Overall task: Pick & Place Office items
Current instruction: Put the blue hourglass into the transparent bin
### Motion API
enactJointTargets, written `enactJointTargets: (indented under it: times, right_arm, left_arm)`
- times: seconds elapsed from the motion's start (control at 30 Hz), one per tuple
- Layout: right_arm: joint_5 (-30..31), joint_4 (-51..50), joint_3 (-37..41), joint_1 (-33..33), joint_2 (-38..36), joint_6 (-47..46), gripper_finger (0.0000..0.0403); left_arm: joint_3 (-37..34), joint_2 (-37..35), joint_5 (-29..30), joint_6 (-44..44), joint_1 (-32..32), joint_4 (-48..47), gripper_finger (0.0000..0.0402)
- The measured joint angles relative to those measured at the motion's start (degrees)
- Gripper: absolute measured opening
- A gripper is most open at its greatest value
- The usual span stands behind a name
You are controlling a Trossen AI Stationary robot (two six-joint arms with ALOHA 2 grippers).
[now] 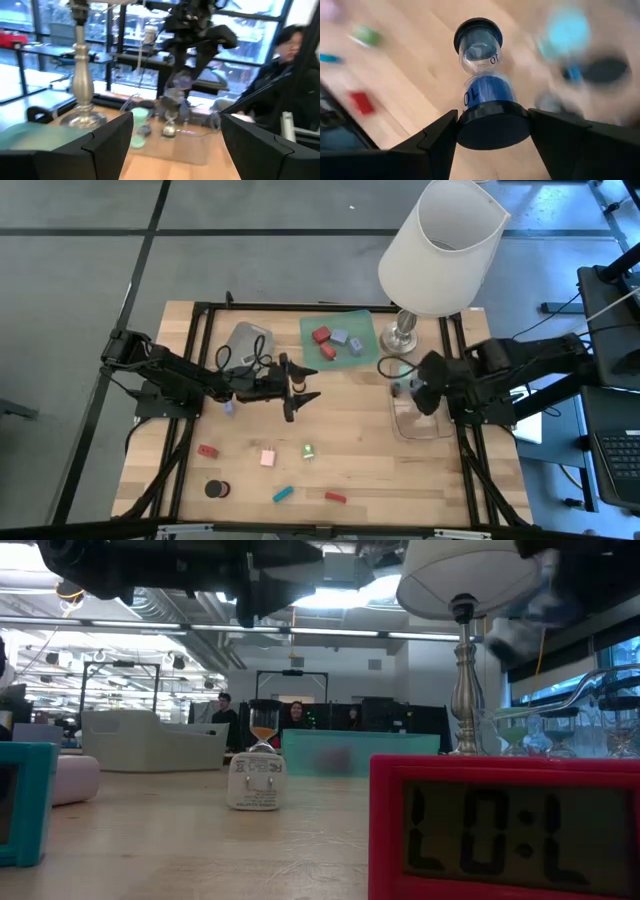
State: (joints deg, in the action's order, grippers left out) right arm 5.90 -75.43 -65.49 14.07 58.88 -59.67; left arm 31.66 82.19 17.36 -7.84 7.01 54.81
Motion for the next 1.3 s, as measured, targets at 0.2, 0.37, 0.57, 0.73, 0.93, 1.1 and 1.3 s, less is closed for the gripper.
enactJointTargets:
  times: [0.2,0.37,0.57,0.73,0.93,1.1,1.3]
  right_arm:
    - [-4.9,-12.0,0.0,2.7,1.9,-13.5,0.0223]
    - [-8.0,-12.2,0.0,2.4,6.3,-14.2,0.0223]
    - [-12.9,-12.4,0.0,-0.4,15.1,-8.1,0.0223]
    - [-13.3,-12.6,0.0,-4.3,22.5,1.3,0.0223]
    - [-13.4,-12.6,0.0,-9.4,29.7,12.7,0.0223]
    - [-12.8,-12.6,0.0,-12.6,33.8,20.0,0.0223]
    - [-10.8,-13.0,-0.1,-15.8,36.5,24.8,0.0224]
  left_arm:
    - [0.0,0.0,1.8,0.0,-0.3,-1.0,0.0298]
    - [0.0,0.0,1.0,-0.6,-0.5,-2.7,0.0298]
    - [0.0,0.0,1.0,-1.9,-0.4,-4.1,0.0298]
    - [0.0,0.0,0.9,-2.1,-0.4,-4.1,0.0298]
    - [0.0,0.0,-0.9,-2.2,-0.4,-4.1,0.0298]
    - [0.0,0.0,-1.0,-2.1,-0.4,-4.5,0.0298]
    - [0.0,0.0,-1.0,-0.9,-0.5,-5.0,0.0298]
